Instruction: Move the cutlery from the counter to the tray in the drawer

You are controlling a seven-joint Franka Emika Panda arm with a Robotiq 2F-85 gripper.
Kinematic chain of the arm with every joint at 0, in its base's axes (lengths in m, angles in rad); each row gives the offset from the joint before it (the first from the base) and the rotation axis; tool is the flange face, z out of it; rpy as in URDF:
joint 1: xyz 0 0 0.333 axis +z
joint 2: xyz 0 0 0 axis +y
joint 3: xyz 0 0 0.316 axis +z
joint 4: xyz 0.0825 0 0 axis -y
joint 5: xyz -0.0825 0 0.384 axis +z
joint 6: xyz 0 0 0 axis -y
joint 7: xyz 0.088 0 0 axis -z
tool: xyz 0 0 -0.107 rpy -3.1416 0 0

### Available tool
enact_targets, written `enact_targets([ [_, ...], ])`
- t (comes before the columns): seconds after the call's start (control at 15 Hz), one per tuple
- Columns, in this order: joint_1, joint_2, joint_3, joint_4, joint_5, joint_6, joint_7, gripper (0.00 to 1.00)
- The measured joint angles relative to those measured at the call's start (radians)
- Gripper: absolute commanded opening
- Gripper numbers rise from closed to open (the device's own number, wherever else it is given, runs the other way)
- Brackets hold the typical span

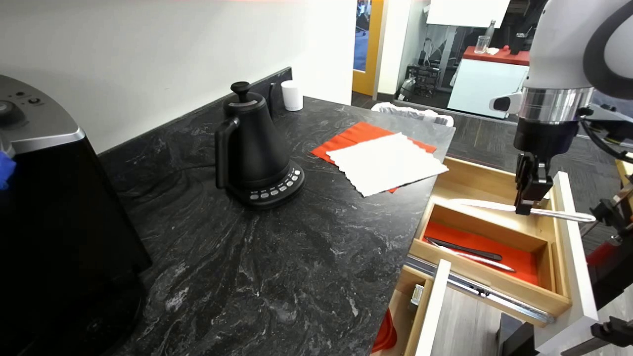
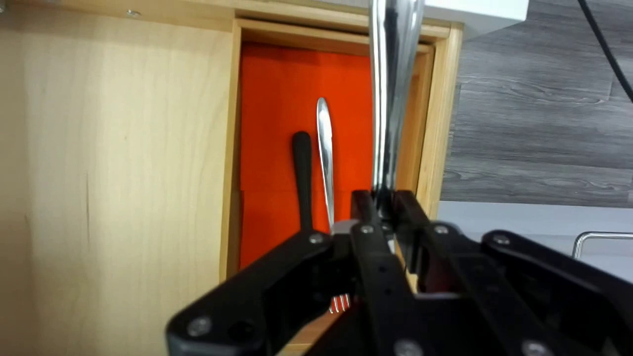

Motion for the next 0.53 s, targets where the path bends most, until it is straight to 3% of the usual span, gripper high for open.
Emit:
enact_targets([
  [0.07, 0.000, 0.000, 0.000, 0.000, 0.000, 0.001, 0.000, 0.40],
  [0.53, -0.002, 0.000, -0.004, 0.001, 0.000, 0.001, 0.000, 0.84],
])
